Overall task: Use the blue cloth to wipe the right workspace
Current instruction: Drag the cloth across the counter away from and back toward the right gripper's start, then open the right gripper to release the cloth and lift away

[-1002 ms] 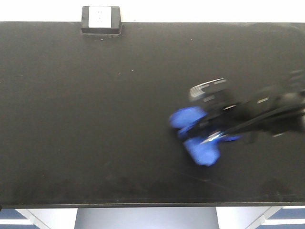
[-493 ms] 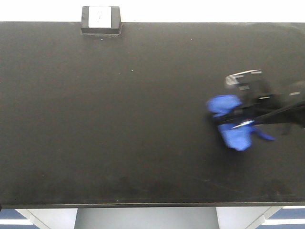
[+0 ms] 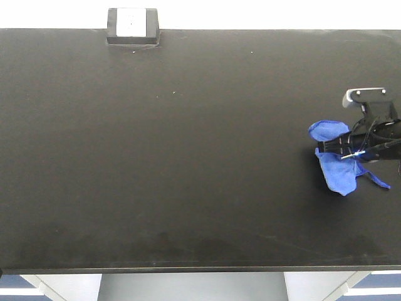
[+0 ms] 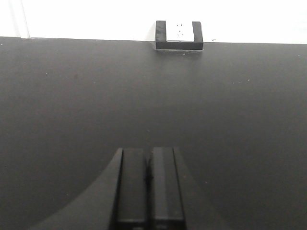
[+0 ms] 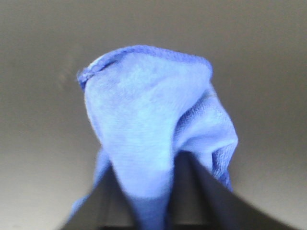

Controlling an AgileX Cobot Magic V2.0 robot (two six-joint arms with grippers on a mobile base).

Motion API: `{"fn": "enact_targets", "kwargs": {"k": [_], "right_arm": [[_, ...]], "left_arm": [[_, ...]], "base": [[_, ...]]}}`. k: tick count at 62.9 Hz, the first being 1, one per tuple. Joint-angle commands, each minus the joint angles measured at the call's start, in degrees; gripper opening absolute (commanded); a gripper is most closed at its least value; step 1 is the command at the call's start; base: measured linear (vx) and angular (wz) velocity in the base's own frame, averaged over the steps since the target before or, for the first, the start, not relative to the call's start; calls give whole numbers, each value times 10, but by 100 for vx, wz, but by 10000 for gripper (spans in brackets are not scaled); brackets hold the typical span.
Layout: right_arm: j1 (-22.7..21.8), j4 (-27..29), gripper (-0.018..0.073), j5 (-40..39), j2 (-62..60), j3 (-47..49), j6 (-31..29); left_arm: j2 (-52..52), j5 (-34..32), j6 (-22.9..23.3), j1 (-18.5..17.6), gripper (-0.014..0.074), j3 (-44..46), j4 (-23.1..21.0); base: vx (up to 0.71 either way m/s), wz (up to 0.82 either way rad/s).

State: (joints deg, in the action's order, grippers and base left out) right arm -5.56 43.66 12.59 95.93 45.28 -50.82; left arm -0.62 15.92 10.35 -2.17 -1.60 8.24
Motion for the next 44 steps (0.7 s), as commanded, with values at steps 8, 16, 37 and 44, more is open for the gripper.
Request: {"fn": "enact_targets", "kwargs": {"k": [8,16,37,44], "right_arm": [[0,10,491,-12,-72,15,-8],[0,23,552,-12,-128,15,-8],[0,38,519,34,-379,15,-8],[0,37,431,75,-469,14,-8]], "left_arm": [[-9,-45,5,-3,-6,-17,1],[-9,-45,5,-3,-6,-17,1],[-9,-45,5,-3,-6,-17,1],[-9,-45,5,-3,-6,-17,1]], "base": [[0,0],[0,0],[0,0],[0,0]]}}
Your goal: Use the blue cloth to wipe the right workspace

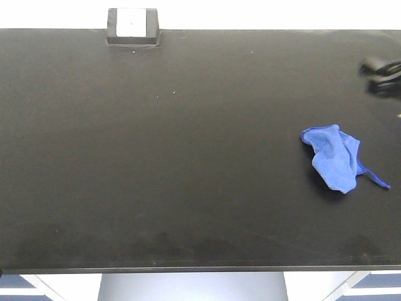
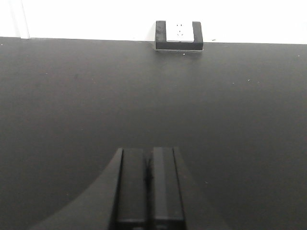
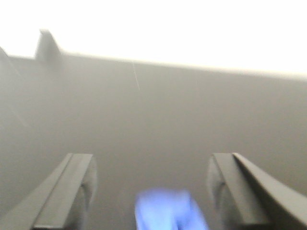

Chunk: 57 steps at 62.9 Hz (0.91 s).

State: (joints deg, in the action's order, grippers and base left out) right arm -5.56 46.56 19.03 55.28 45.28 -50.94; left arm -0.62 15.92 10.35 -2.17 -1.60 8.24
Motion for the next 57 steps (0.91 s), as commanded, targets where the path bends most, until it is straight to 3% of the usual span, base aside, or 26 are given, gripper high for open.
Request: {"fn": "enact_targets", "kwargs": {"k": [1,16,29,57], "right_arm": [[0,8,403,22,-80,14,-6],[-1,4,-15,65,-222,-16,2],[-1,6,-10,45,-254,-68,11],[-1,6,-8,69,-254,-69,11]], "left_arm": [[-9,-45,5,-3,-6,-17,1],[-9,-45,5,-3,-6,-17,1],[-9,-45,5,-3,-6,-17,1],[-9,-45,5,-3,-6,-17,1]], "base": [[0,0],[0,0],[0,0],[0,0]]}}
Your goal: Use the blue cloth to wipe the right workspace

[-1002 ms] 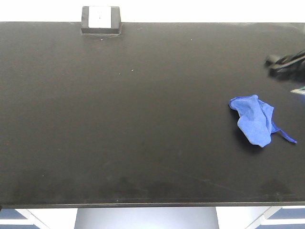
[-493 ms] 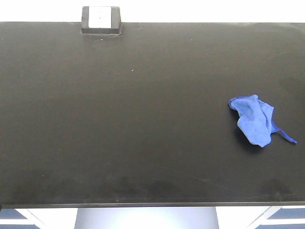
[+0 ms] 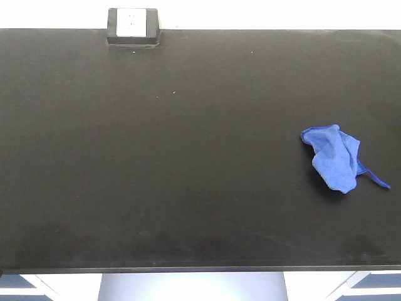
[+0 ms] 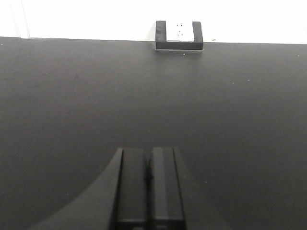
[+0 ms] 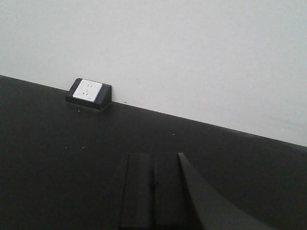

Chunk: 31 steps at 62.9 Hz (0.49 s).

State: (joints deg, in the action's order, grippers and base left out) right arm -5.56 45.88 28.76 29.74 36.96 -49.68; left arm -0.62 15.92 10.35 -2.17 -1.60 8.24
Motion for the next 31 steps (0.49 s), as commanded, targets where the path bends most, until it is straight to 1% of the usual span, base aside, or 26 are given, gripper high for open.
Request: {"fn": "enact_targets", "kwargs": {"k": [1,12,17,21,24,26,31], "right_arm": [[-1,13,-8,-28,1,15,-2],[-1,13,-8,-28,1,15,-2],[-1,-2,-8,-30,0,15,-1],[-1,-47,-8,-23,-8,15,29],[-1,-95,-8,-15,-22,15,72],[-1,-145,-8,-13,-32,15,120],[-1,-230,-8,-27,-60,6,212]], "left_arm": [[-9,-45,5,-3,-6,-17,1],[-9,-45,5,-3,-6,-17,1],[-9,-45,5,-3,-6,-17,1],[-9,-45,5,-3,-6,-17,1],[-9,-45,5,-3,-6,-17,1],[-9,-45,5,-3,-6,-17,1],[-9,-45,5,-3,-6,-17,1]], "base": [[0,0],[0,0],[0,0],[0,0],[0,0],[0,0],[0,0]]}}
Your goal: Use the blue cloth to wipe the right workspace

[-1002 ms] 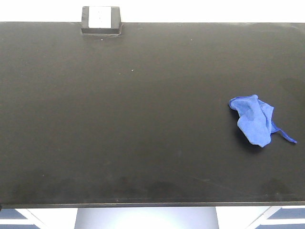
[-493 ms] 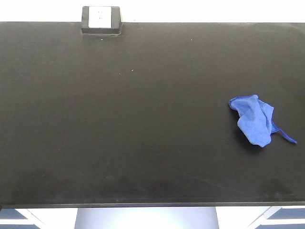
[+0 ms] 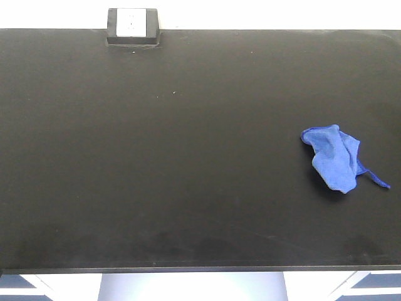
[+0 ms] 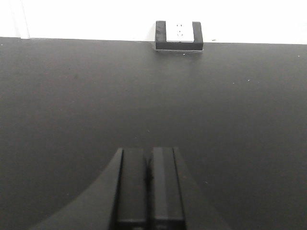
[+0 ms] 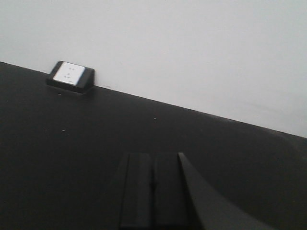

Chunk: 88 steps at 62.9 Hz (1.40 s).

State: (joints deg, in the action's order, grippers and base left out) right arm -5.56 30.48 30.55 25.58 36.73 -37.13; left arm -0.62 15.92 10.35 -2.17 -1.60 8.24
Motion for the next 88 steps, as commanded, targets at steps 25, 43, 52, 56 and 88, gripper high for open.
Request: {"fn": "enact_targets", "kwargs": {"k": [25,43,52,56,88], "right_arm": [[-1,-309,-8,-288,-210,-280,393],[-1,-305,-8,-267,-268,-395,388],[-1,-301,-8,-270,-267,-395,391],[-1,-301,-8,-269,-267,-395,391],[-1,-301,-8,-269,-267,-395,391]], "left_arm": [[-9,-45,5,-3,-6,-17,1],[-9,-45,5,-3,-6,-17,1],[-9,-45,5,-3,-6,-17,1],[-9,-45,5,-3,-6,-17,1],[-9,-45,5,-3,-6,-17,1]], "base": [[0,0],[0,0],[0,0],[0,0],[0,0]]}}
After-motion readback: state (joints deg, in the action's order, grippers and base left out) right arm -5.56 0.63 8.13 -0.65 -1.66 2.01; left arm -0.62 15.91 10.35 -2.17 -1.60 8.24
